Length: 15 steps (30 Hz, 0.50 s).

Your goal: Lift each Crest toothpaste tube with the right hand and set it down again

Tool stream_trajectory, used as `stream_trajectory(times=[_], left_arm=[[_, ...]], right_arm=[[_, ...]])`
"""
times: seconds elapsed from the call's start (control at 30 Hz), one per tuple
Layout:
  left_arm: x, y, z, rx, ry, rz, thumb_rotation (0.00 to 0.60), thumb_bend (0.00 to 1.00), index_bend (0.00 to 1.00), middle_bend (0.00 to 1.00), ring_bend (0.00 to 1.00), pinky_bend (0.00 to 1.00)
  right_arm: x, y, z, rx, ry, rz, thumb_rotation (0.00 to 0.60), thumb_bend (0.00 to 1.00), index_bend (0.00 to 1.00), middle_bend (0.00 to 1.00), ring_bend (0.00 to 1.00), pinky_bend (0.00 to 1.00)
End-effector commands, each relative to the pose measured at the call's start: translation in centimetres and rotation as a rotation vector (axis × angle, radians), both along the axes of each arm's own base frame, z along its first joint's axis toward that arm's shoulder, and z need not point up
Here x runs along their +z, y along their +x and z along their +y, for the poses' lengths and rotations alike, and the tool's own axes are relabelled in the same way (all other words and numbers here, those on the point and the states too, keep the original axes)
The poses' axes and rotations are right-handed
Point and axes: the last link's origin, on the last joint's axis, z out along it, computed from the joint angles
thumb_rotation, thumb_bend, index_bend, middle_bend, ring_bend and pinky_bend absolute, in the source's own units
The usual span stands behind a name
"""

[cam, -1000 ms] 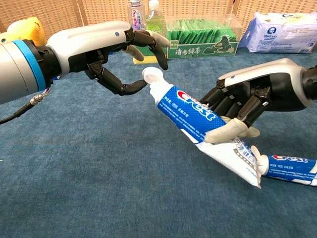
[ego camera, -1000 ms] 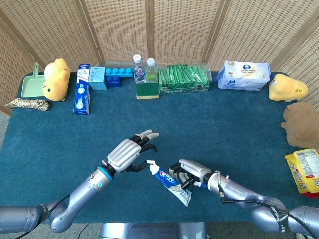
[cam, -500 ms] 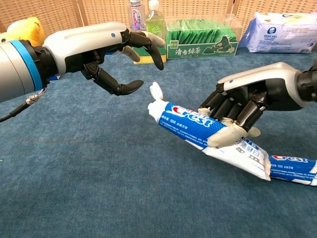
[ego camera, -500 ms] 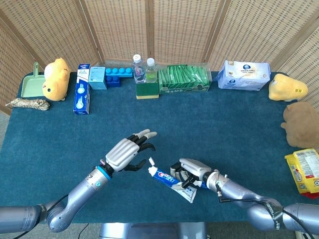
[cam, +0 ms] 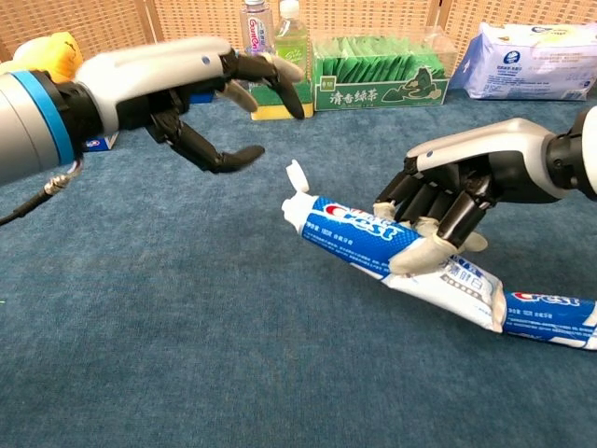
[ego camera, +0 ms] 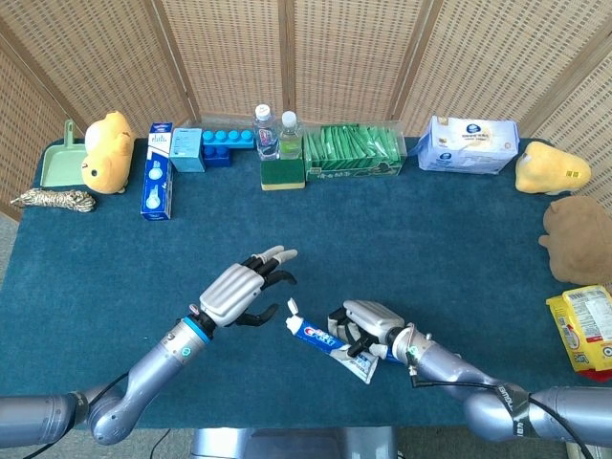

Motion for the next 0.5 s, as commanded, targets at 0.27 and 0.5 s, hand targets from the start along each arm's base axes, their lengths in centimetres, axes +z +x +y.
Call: stream_trajectory(times=[0.27,0.5], left_arm=[[5.9,-3.6,-0.1,0.084,0.161,-0.005,0.6,0.41,0.22,0.06,0.0,0.14],[9.5,-7.1,-1.7,0.174,0.252,0.019,0.6,0.41,0.22,0.06,0.0,0.14]], right_arm=[[2.3,-2.0,-3.4,-0.016,-0.144,0.06,0.6,0.46,0.9,0.75,0.74,0.76],[3.9,-3.8,-5.5,0.026,-0.232,0.161,0.6,0.44,0.84,0.71,0.67,0.62]])
